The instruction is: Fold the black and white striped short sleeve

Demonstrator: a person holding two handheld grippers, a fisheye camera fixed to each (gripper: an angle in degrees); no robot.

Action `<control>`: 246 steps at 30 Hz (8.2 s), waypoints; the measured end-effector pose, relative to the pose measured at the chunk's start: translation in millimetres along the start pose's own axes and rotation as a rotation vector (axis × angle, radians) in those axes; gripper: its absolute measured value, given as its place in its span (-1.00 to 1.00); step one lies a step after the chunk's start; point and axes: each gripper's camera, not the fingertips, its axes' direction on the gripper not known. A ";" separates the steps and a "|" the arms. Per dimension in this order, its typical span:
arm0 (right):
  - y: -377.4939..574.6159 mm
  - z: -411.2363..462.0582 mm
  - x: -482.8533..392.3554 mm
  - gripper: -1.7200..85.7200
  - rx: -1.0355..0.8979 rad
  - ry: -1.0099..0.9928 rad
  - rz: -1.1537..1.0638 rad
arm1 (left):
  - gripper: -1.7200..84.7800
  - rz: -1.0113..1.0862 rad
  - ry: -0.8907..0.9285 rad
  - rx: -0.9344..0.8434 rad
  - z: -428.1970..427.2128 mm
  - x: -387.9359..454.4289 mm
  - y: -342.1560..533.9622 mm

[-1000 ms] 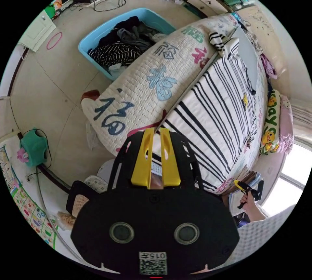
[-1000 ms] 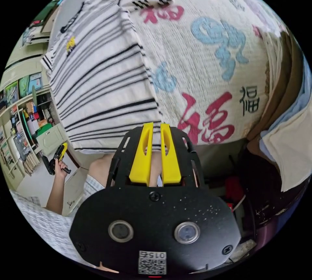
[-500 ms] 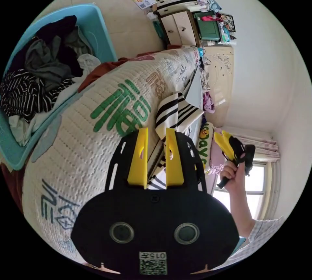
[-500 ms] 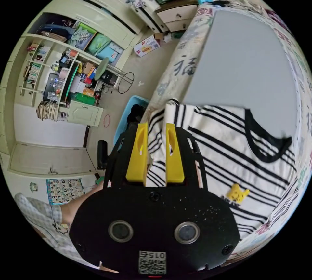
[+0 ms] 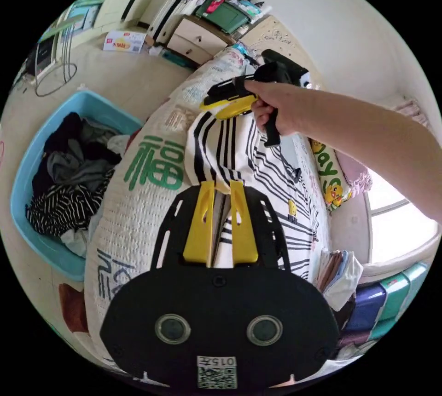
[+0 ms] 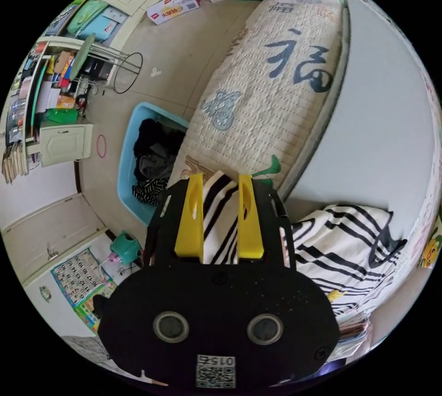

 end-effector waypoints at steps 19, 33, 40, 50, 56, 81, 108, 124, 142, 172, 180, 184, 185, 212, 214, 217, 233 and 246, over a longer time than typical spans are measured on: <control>-13.3 16.6 -67.4 -0.96 0.066 0.218 -0.342 | -0.97 -0.088 0.028 0.005 60.0 -68.1 -59.4; 223.4 -96.3 50.7 -0.88 0.546 0.069 -0.374 | -0.88 -0.029 -0.077 -0.182 12.7 -24.3 -29.2; 447.6 -25.8 211.2 -0.82 0.169 -0.021 0.212 | -0.81 -0.089 -0.171 -0.521 -16.5 29.1 77.2; 661.6 41.2 383.3 -0.71 -0.061 -0.153 0.746 | -0.81 -0.161 -0.395 -0.539 -25.6 117.2 119.5; 678.8 70.5 414.4 -0.71 -0.092 -0.315 0.677 | -0.92 -0.092 -0.582 -0.589 -36.4 178.1 113.3; 687.2 95.8 480.5 -0.90 -0.235 -0.407 0.466 | -0.88 -0.102 -0.662 -0.689 -148.7 264.8 138.2; 646.9 101.9 469.6 -0.94 -0.383 -0.089 0.689 | -0.95 0.101 -0.800 -0.584 -327.0 335.7 211.4; 746.1 69.7 504.7 -0.83 -0.402 -0.121 0.881 | -0.93 -0.037 -0.736 -0.750 -494.5 342.6 197.1; 721.0 -34.8 674.4 -0.87 0.370 -0.517 0.671 | -0.78 0.414 -0.367 -0.552 -466.1 637.3 139.3; 665.3 -24.7 771.4 -0.87 0.329 -0.744 0.607 | -0.90 0.364 -0.440 -0.578 -379.7 828.2 84.7; 678.9 -66.7 742.3 -0.92 0.453 -0.652 0.513 | -0.96 0.270 -0.122 -0.429 -502.8 792.6 65.1; 670.6 -104.9 701.6 -0.93 0.506 -0.522 0.317 | -0.97 0.263 -0.017 -0.362 -607.4 747.1 45.2; 668.2 -108.7 695.1 -0.93 0.507 -0.508 0.291 | -0.97 0.259 -0.020 -0.352 -622.5 738.2 43.4; 563.8 -85.5 551.0 -0.76 0.256 -0.013 -0.281 | -0.72 0.405 -0.322 -0.489 -681.8 614.9 -39.0; 552.2 -85.1 541.9 -0.76 0.256 0.061 -0.281 | -0.72 0.429 -0.331 -0.501 -653.8 630.9 -57.8; 539.9 -85.2 533.5 -0.78 0.270 0.112 -0.287 | -0.74 0.468 -0.347 -0.551 -623.5 645.8 -73.2; 519.8 -90.5 561.3 -0.95 0.311 -0.047 -0.094 | -0.95 0.613 -0.363 -0.616 -524.5 706.2 -122.6; 518.5 -133.0 550.7 -0.81 0.307 -0.156 -0.228 | -0.79 0.354 -0.291 -0.546 -605.8 626.9 -121.4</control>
